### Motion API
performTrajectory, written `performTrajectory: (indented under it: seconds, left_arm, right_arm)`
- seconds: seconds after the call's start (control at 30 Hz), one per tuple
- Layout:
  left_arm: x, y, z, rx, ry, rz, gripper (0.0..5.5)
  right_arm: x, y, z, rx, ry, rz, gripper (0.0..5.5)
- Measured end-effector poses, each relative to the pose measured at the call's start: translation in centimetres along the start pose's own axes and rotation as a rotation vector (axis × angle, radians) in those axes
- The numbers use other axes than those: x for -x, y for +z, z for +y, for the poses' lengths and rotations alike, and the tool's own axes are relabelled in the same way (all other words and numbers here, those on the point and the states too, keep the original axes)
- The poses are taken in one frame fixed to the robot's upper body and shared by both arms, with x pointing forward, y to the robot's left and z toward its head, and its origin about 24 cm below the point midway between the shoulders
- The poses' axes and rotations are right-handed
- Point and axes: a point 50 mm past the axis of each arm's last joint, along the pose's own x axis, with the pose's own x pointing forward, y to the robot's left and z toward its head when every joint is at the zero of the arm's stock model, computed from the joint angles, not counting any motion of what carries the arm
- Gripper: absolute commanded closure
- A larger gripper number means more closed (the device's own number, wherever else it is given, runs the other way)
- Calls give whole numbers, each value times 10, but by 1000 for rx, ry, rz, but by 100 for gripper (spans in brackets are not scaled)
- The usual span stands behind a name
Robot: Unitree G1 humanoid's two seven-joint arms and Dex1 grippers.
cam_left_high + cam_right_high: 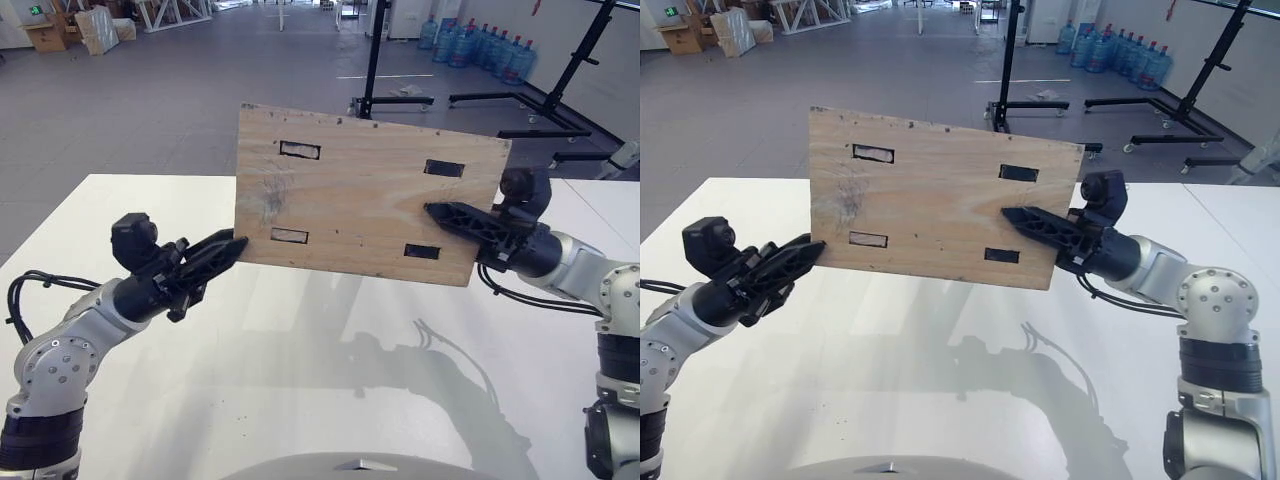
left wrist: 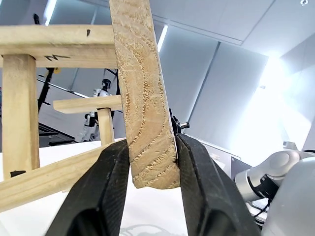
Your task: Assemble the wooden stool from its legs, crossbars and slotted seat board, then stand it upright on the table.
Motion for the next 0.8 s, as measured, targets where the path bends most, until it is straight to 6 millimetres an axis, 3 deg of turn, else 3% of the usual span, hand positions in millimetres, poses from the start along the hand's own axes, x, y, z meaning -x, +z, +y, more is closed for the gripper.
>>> performTrajectory:
  seconds: [0.33, 0.43, 0.53, 0.8]
  left_arm:
    - [10, -2, 3, 53, 85, -65, 417]
    - [12, 2, 1, 56, 102, -65, 334]
    - [10, 4, -11, 23, 86, 4, 289]
    - [30, -11, -13, 60, 196, 21, 157]
  right_arm:
    - [-8, -11, -3, -117, -73, -67, 417]
    - [-9, -23, -8, -229, -109, -104, 416]
    - [-8, -39, -21, -362, -99, -155, 416]
    - [-23, -47, -21, -355, -204, -123, 416]
